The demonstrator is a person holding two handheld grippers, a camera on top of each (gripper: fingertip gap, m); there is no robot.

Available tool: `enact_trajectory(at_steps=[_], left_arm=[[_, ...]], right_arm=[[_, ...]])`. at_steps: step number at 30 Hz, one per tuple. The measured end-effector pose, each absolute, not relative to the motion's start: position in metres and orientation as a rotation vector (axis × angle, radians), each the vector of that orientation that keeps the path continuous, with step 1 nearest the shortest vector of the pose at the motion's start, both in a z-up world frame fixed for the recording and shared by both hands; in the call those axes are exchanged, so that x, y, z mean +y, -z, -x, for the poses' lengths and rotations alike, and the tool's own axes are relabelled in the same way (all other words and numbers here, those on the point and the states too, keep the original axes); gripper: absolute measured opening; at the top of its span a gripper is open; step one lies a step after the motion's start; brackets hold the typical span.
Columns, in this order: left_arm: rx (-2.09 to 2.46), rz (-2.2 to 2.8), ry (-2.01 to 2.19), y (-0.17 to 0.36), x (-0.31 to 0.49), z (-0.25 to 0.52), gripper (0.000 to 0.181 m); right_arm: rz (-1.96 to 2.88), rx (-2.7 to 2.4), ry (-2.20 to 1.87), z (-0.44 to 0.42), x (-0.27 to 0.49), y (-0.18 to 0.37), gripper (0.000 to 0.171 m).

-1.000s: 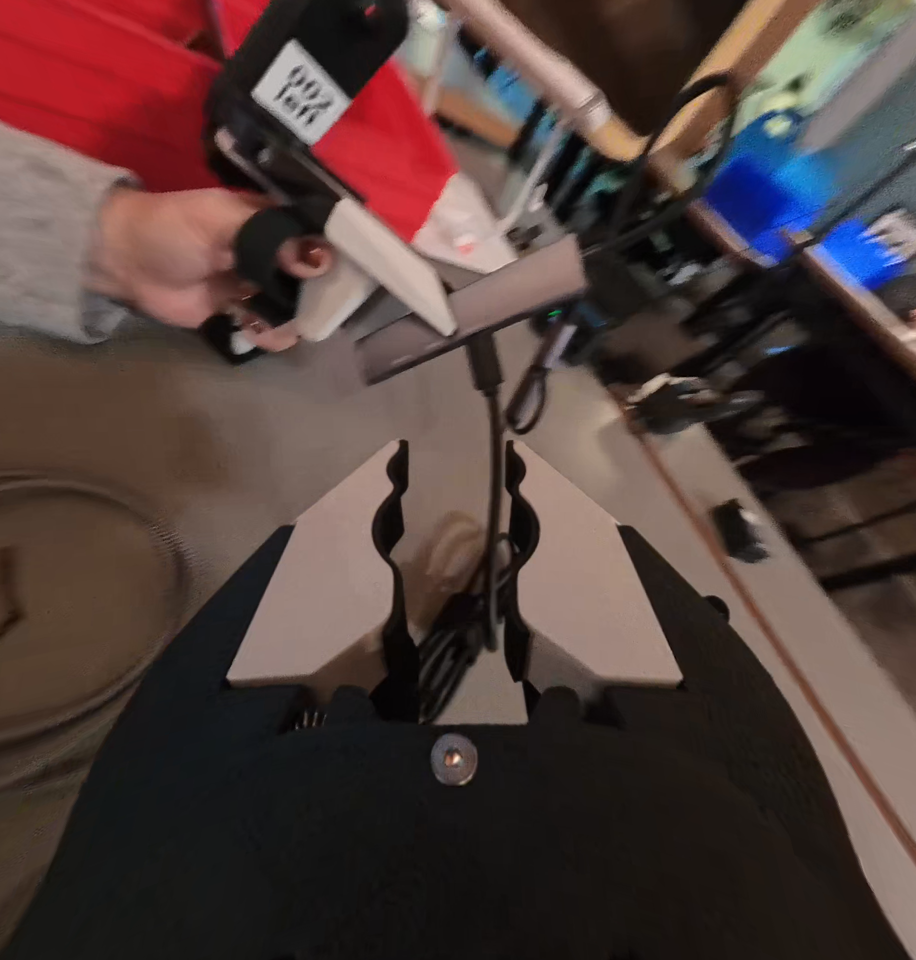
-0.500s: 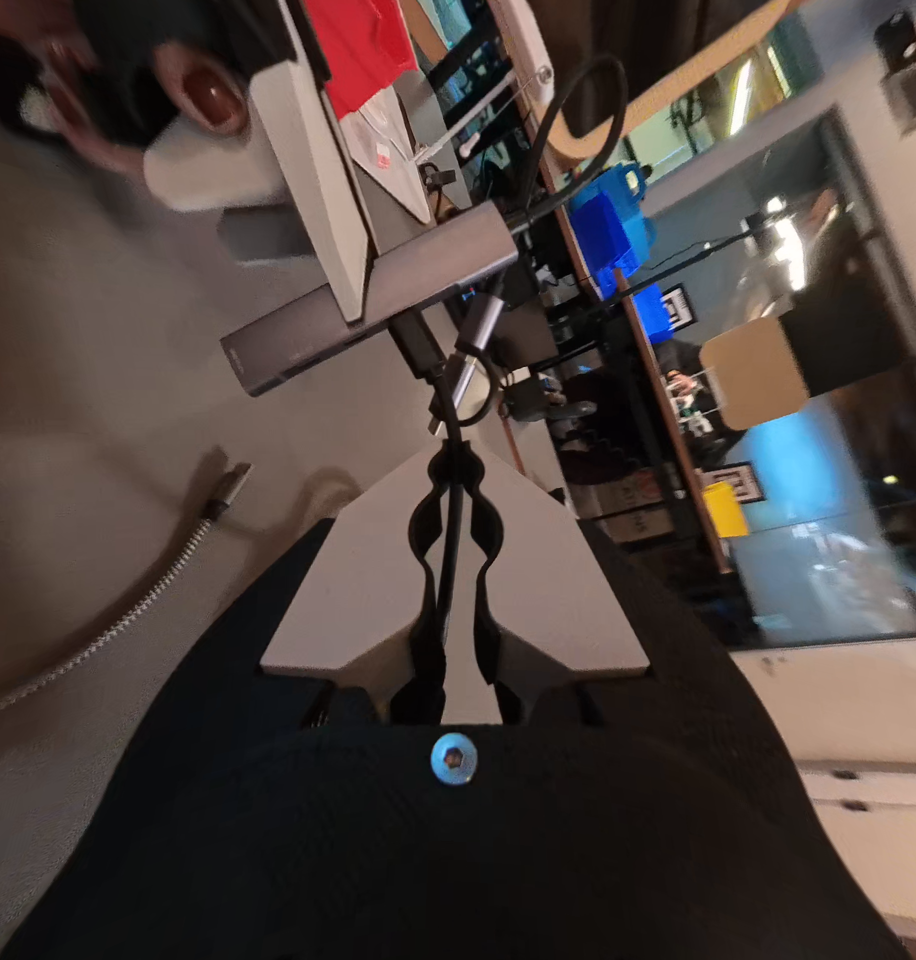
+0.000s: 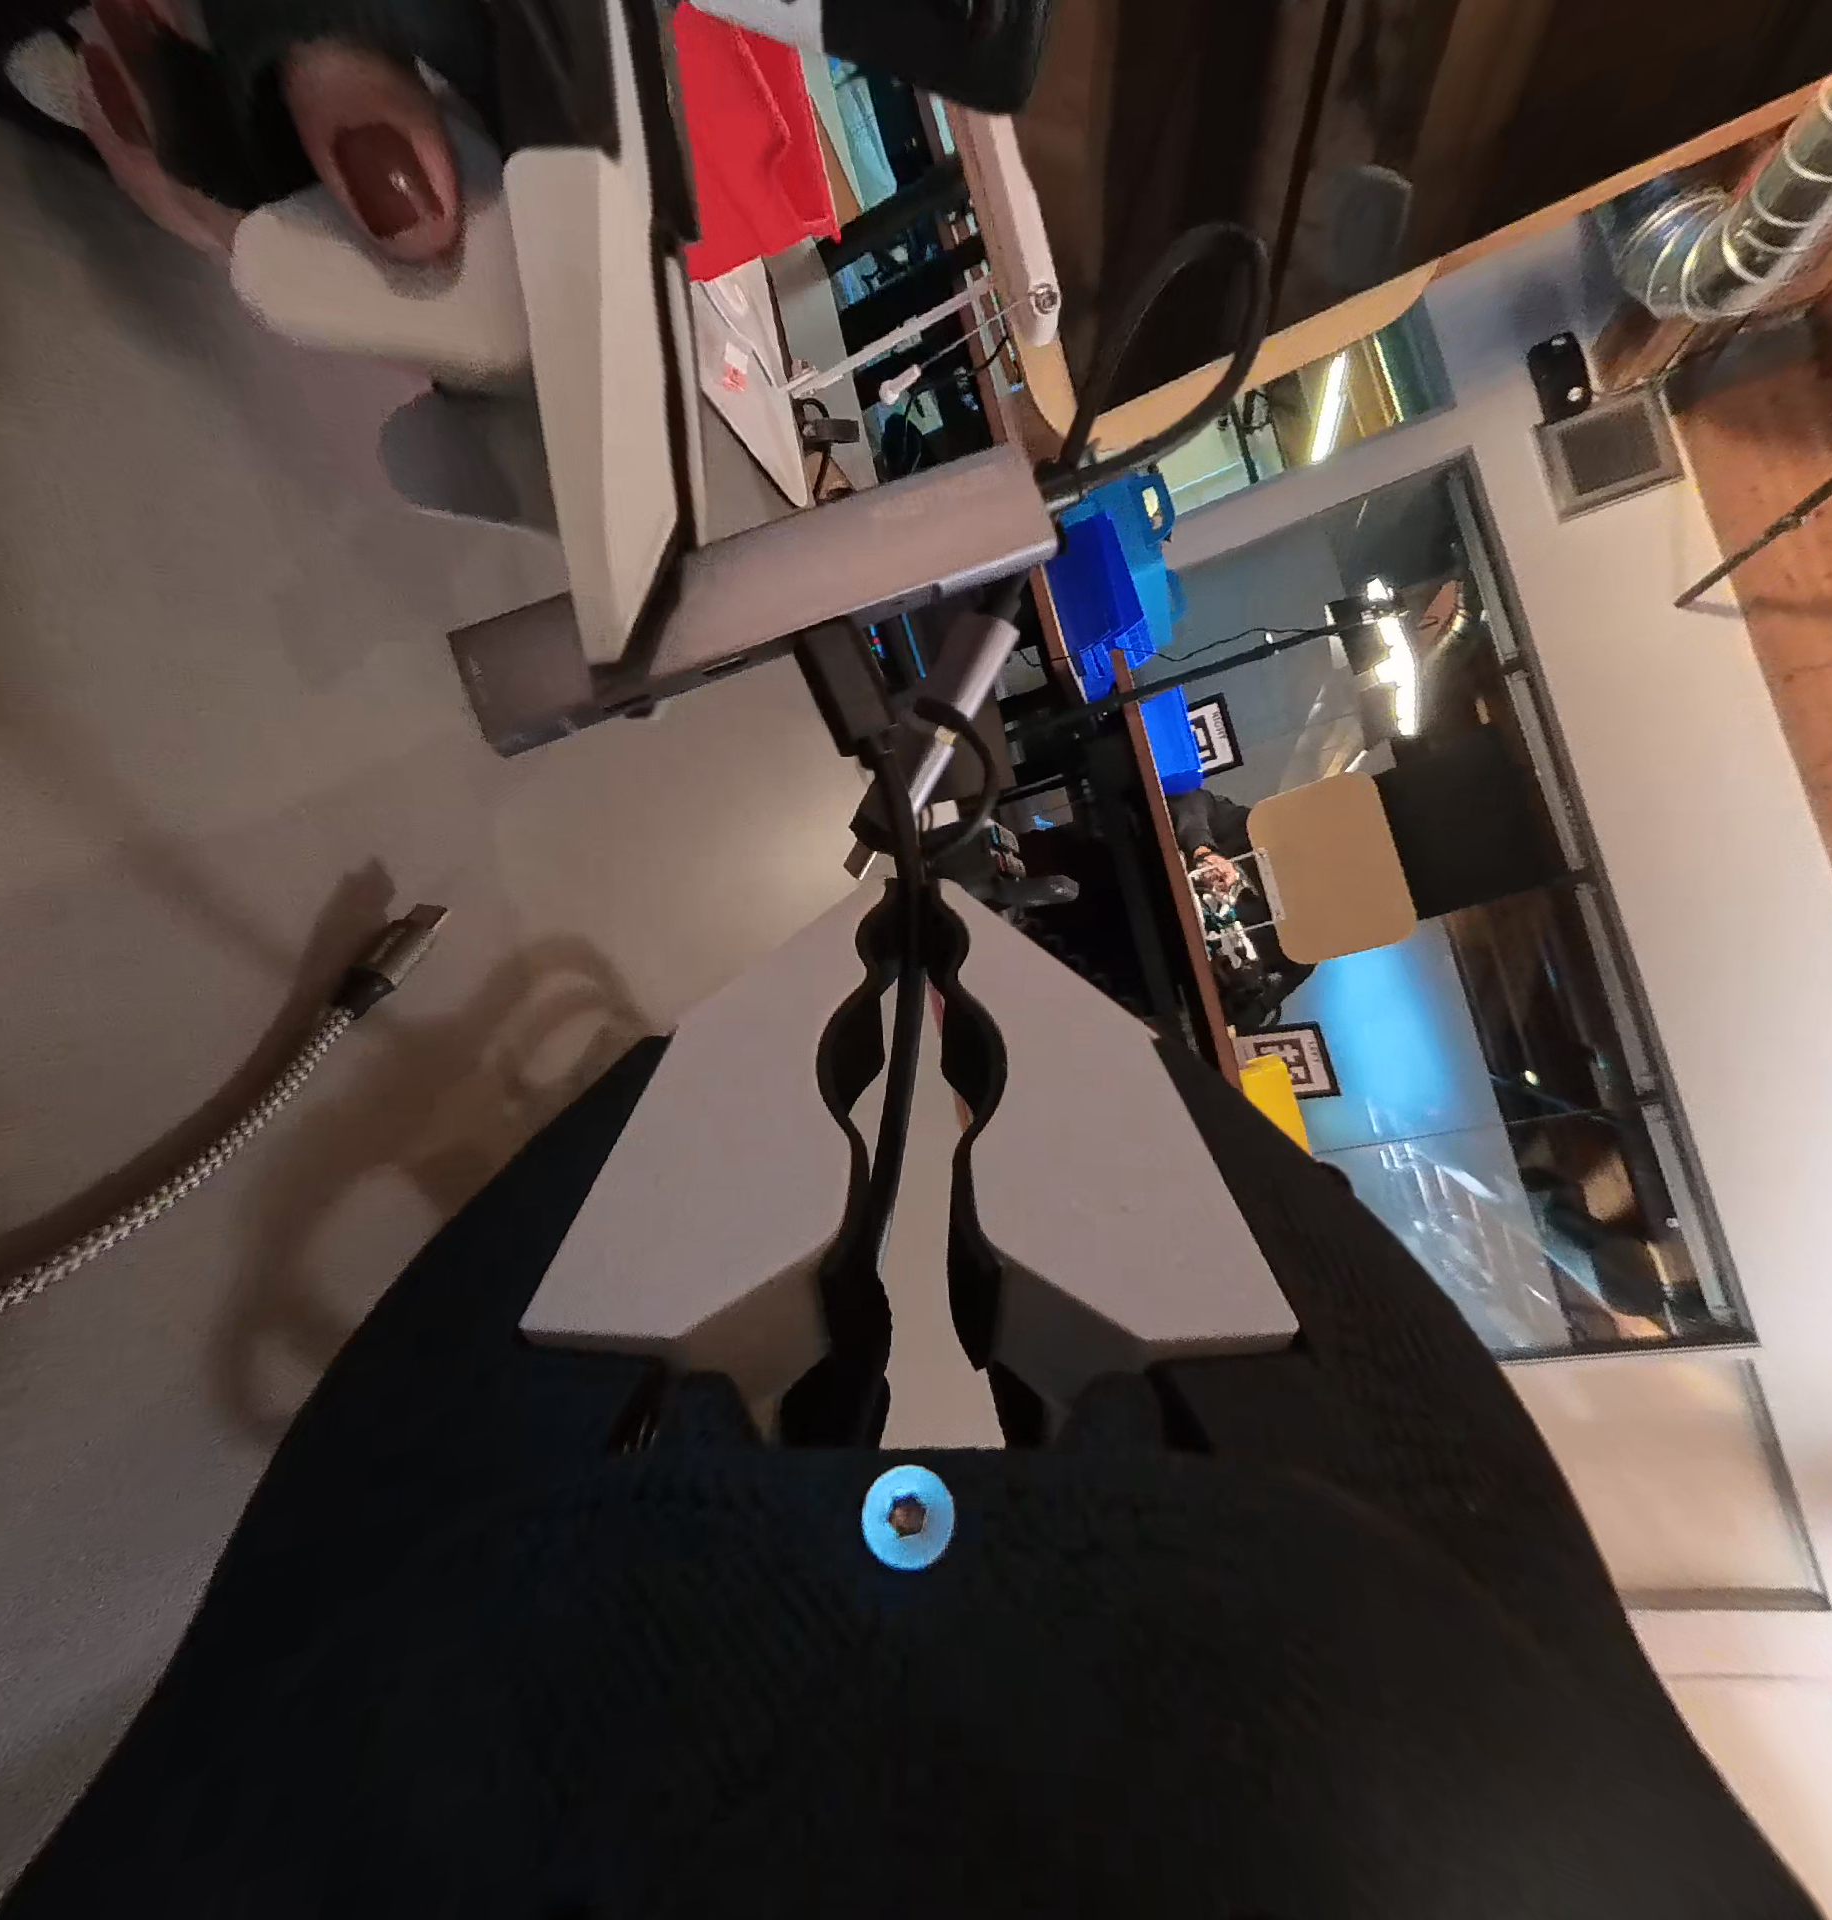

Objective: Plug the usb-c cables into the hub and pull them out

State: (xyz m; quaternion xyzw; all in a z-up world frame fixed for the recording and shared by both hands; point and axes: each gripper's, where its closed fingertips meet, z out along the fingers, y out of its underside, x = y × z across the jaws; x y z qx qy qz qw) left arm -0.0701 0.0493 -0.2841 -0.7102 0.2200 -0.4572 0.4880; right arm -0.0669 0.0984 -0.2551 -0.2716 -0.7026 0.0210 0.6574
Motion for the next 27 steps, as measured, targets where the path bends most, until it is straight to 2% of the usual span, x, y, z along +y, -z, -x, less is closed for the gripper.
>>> enact_trajectory(at_steps=[2,5,7,10,14,19,25,27], left_arm=[[0.562,1.722,1.094,0.285,0.048,0.068,0.007],[0.602,1.691,0.949,0.281,0.050,0.072,0.007],[0.550,1.650,0.885,0.272,0.055,0.081,0.007],[0.440,1.626,0.755,0.266,0.067,0.105,0.007],[0.367,1.644,0.603,0.271,0.078,0.121,0.006],[0.346,1.645,0.567,0.272,0.082,0.127,0.007],[0.370,1.634,0.621,0.270,0.079,0.121,0.007],[0.398,1.625,0.676,0.270,0.076,0.115,0.007]], right_arm=[[0.608,-1.583,-0.049,0.067,0.097,0.253,0.001],[0.615,-1.548,-0.145,0.067,0.092,0.248,0.002],[0.651,-1.514,-0.370,0.066,0.081,0.239,0.015],[0.837,-1.595,-0.694,0.063,0.074,0.245,0.017],[1.271,-1.856,-0.989,0.059,0.065,0.297,0.015],[1.708,-2.008,-0.879,0.049,0.069,0.361,0.025],[1.701,-2.019,-0.940,0.055,0.062,0.366,0.004],[1.665,-2.031,-0.962,0.057,0.060,0.364,0.004]])
